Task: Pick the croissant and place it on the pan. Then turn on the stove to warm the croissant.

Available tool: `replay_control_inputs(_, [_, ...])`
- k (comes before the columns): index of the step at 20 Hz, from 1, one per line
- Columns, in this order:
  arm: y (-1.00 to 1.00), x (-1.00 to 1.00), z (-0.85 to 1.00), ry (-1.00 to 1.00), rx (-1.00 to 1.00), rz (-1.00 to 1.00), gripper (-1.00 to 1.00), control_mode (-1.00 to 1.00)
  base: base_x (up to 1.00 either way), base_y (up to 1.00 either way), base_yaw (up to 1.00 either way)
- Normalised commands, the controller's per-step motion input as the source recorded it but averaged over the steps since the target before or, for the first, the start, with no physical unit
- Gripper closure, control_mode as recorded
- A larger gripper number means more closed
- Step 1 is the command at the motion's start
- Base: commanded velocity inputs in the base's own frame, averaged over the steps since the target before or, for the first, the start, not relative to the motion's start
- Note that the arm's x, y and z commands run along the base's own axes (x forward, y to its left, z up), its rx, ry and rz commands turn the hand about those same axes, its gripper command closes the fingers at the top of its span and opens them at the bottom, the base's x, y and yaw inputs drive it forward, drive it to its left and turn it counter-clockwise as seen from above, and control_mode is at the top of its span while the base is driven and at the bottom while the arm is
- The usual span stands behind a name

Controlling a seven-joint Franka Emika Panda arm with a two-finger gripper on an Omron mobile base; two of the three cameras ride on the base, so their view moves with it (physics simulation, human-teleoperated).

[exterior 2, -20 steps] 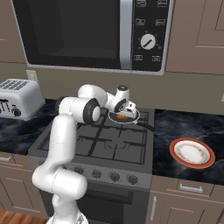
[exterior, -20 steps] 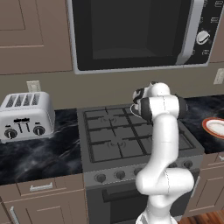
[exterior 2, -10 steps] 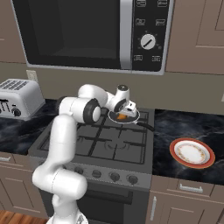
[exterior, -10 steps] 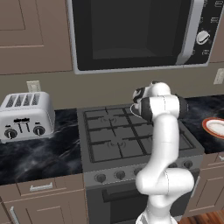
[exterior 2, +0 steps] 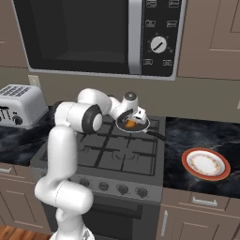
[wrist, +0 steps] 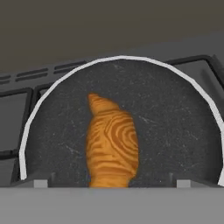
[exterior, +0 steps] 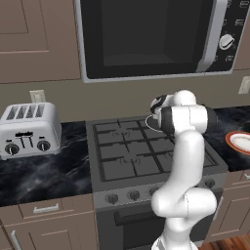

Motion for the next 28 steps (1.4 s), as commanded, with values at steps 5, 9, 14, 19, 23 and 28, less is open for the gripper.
replay_control_inputs(5, [-0.28, -0.7, 0.17, -0.25, 0.02, 0.0, -1.0, -1.0, 0.0, 0.0, 0.0])
replay_control_inputs(9, [-0.32, -0.62, 0.34, -0.3, 0.03, 0.0, -1.0, -1.0, 0.0, 0.0, 0.0])
replay_control_inputs(14, [-0.43, -0.5, 0.63, -0.25, 0.06, 0.01, -1.0, -1.0, 0.0, 0.0, 0.0])
replay_control_inputs(19, [-0.54, -0.53, 0.56, -0.12, 0.11, 0.01, -1.0, -1.0, 0.0, 0.0, 0.0])
replay_control_inputs(23, [-0.56, -0.58, 0.5, -0.01, 0.19, 0.0, -1.0, -1.0, 0.0, 0.0, 0.0])
replay_control_inputs(28, [-0.58, -0.54, 0.63, 0.0, 0.2, 0.01, -1.0, -1.0, 0.0, 0.0, 0.0])
